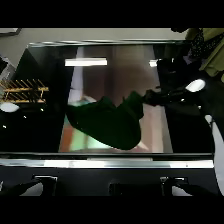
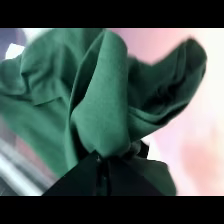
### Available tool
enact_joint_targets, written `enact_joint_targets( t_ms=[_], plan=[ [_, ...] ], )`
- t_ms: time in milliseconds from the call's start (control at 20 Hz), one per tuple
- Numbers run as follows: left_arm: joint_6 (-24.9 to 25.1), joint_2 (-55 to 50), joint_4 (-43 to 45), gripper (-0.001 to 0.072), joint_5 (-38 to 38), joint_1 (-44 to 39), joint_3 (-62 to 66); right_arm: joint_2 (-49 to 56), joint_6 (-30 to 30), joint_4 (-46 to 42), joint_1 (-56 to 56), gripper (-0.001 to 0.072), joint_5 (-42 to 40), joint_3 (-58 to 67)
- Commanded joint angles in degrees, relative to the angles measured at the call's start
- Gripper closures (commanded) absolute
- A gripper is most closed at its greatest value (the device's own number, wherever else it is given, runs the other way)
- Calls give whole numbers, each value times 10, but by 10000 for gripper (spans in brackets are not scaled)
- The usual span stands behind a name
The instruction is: Fold the clothes and pants, and hang the long-sleeved shirts on hangers.
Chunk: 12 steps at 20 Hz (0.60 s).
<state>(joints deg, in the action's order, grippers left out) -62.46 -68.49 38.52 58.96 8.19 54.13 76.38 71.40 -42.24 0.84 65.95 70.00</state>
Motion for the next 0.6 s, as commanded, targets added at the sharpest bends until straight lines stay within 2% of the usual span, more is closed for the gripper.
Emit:
enact_joint_targets(
  t_ms=[0,250,350,450,550],
  plan=[
    [-110,36,154,694,51,1,206,-104,30,-102,0,684,-62,65],
    [-249,101,292,693,97,1,472,-264,70,-252,0,683,-84,147],
    [-316,136,319,692,116,1,517,-327,91,-282,0,683,-84,159],
    [-349,177,323,692,138,1,523,-388,116,-306,0,683,-83,159],
    [-369,207,325,692,181,1,523,-437,166,-351,0,683,-82,159]
  ],
)
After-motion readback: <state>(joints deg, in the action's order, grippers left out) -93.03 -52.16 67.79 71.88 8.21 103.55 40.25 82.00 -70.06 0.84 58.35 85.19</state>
